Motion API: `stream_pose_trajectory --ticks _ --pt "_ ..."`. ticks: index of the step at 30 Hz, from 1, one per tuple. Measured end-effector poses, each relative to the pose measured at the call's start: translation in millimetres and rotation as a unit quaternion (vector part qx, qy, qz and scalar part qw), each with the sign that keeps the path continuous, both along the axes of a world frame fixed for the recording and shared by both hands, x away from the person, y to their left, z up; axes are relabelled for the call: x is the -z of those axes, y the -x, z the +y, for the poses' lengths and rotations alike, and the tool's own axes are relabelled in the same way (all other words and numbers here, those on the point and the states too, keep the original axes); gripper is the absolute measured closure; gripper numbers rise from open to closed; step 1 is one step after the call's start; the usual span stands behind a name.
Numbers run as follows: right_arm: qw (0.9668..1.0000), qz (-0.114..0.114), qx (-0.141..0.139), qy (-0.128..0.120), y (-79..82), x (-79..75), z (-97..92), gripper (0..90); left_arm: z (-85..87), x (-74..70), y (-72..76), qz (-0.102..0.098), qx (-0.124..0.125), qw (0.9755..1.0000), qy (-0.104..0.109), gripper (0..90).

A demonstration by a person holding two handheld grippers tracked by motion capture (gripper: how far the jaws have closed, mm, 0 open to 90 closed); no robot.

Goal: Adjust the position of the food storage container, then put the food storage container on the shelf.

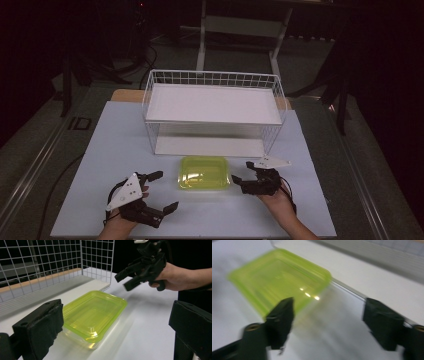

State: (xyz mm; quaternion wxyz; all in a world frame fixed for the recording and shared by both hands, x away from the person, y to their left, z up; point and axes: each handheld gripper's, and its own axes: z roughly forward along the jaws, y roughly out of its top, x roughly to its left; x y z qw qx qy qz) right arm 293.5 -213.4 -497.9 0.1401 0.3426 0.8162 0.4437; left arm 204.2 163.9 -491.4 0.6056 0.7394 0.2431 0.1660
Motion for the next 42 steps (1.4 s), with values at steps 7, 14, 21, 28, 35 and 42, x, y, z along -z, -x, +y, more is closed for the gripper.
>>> stream_pose_trajectory --ticks 7,14,21,28,35,42 --pt "0.9995 -0.017 -0.016 -0.019 9.7 -20.3 -0.7 14.8 1.2 -17.6 -6.4 0.011 0.003 0.9998 0.015 0.3" --pt "0.9993 -0.027 -0.011 -0.022 10.0 -38.5 -4.4 18.6 -2.5 -31.2 -22.2 0.040 -0.005 0.9992 -0.005 0.4" --pt "0.9996 0.005 0.003 -0.028 2.2 -45.9 -4.5 17.1 -15.3 -36.7 -37.7 0.094 -0.019 0.9954 -0.003 0.3" --pt "0.9926 0.091 0.020 -0.077 -13.1 -39.3 -2.9 12.3 -20.2 -35.2 -55.2 0.169 -0.037 0.9848 -0.010 0.3" --pt "0.9830 0.160 0.034 -0.083 -29.2 -25.7 2.0 15.1 -26.1 -19.3 -74.7 0.230 -0.054 0.9716 -0.011 0.3" --pt "0.9682 0.224 0.066 -0.088 -41.1 -9.2 6.6 27.0 -28.7 4.5 -90.8 0.305 -0.082 0.9485 -0.016 0.4"
